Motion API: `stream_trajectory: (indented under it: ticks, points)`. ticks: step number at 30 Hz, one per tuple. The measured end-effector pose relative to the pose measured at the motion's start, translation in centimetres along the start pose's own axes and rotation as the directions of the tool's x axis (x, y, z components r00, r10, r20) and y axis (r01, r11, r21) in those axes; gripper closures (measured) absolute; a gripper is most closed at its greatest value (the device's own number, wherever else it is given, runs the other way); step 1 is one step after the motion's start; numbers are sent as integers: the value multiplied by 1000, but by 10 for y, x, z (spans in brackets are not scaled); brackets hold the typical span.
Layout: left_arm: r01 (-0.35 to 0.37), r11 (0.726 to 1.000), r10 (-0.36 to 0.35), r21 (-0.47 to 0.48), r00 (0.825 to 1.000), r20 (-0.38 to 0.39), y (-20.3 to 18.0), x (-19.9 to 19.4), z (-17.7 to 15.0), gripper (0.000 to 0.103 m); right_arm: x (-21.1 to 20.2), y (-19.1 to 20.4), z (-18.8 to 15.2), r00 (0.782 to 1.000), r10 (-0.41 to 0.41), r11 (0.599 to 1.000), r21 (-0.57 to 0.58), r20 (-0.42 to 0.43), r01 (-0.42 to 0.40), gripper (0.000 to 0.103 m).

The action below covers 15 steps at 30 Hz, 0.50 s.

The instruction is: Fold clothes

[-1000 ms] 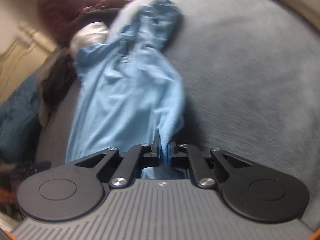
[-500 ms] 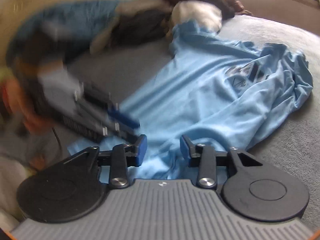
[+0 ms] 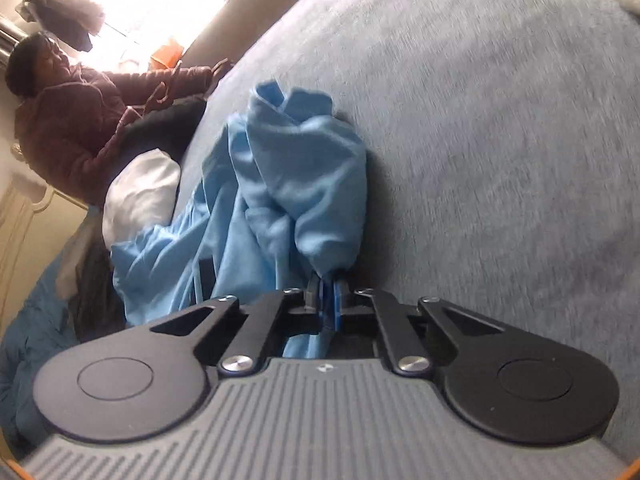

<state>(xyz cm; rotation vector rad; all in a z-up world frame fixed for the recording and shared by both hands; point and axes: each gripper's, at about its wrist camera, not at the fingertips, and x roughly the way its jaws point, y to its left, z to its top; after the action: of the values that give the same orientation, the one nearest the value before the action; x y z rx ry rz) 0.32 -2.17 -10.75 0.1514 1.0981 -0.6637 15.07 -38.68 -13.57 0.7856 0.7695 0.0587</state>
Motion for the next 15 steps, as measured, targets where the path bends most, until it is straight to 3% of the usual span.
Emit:
stream_trajectory:
  ticks: [7,15]
  points:
    - [15,1000,-15,5,999,-35,4,1,6,64,-9,25,80,978,-119,965,-210,173,155,100]
    - [-18,999,20,42,999,-43,-4,0,6,64,19,16,128,936,-266,892,-308,229,329,100]
